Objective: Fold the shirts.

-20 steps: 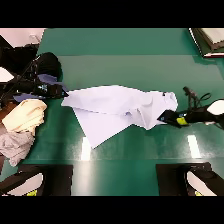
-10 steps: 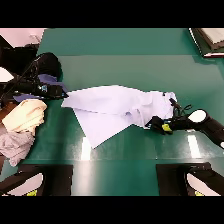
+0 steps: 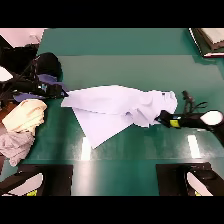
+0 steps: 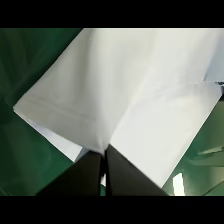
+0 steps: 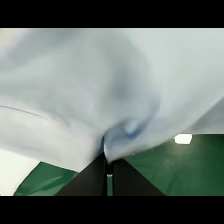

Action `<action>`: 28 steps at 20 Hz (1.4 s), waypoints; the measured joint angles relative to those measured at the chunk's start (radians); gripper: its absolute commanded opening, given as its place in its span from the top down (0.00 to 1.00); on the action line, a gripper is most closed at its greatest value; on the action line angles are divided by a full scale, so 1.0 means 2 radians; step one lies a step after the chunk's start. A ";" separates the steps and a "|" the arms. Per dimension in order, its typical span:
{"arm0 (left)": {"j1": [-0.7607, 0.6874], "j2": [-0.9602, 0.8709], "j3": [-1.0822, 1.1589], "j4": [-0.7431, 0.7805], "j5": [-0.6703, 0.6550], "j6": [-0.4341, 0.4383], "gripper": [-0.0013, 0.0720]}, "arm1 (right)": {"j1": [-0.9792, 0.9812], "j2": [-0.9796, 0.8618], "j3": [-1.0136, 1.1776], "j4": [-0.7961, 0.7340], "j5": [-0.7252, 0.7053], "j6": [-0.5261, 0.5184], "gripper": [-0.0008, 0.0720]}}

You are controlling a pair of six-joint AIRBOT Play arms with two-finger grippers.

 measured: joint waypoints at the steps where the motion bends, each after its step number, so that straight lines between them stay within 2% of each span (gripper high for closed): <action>1: 0.000 0.000 0.009 0.000 -0.002 0.000 0.95 | -0.014 0.015 0.011 -0.008 0.019 0.000 0.97; 5: 0.000 0.000 0.056 0.000 -0.016 0.000 0.95 | -0.073 0.070 0.075 -0.057 0.109 0.000 0.97; 10: 0.000 -0.010 0.067 0.010 -0.026 0.000 0.95 | -0.114 0.094 0.126 -0.105 0.172 -0.002 0.97; 11: 0.000 -0.015 0.063 0.017 -0.024 0.000 0.67 | -0.117 0.093 0.130 -0.109 0.179 -0.002 0.97; 12: 0.001 -0.024 0.058 0.025 -0.022 0.000 0.29 | -0.119 0.089 0.133 -0.112 0.183 -0.002 0.97; 13: 0.006 -0.033 0.055 0.032 -0.022 -0.001 0.24 | -0.120 0.083 0.134 -0.116 0.188 -0.002 0.97; 18: 0.064 -0.061 0.031 0.045 -0.065 -0.005 0.24 | -0.097 0.054 0.139 -0.121 0.191 -0.006 0.97; 21: 0.095 -0.066 -0.022 0.046 -0.079 0.004 0.24 | -0.066 0.035 0.140 -0.123 0.182 -0.007 0.97; 28: 0.113 -0.069 -0.143 -0.004 -0.012 0.053 0.25 | -0.019 0.013 0.140 -0.123 0.159 -0.002 0.97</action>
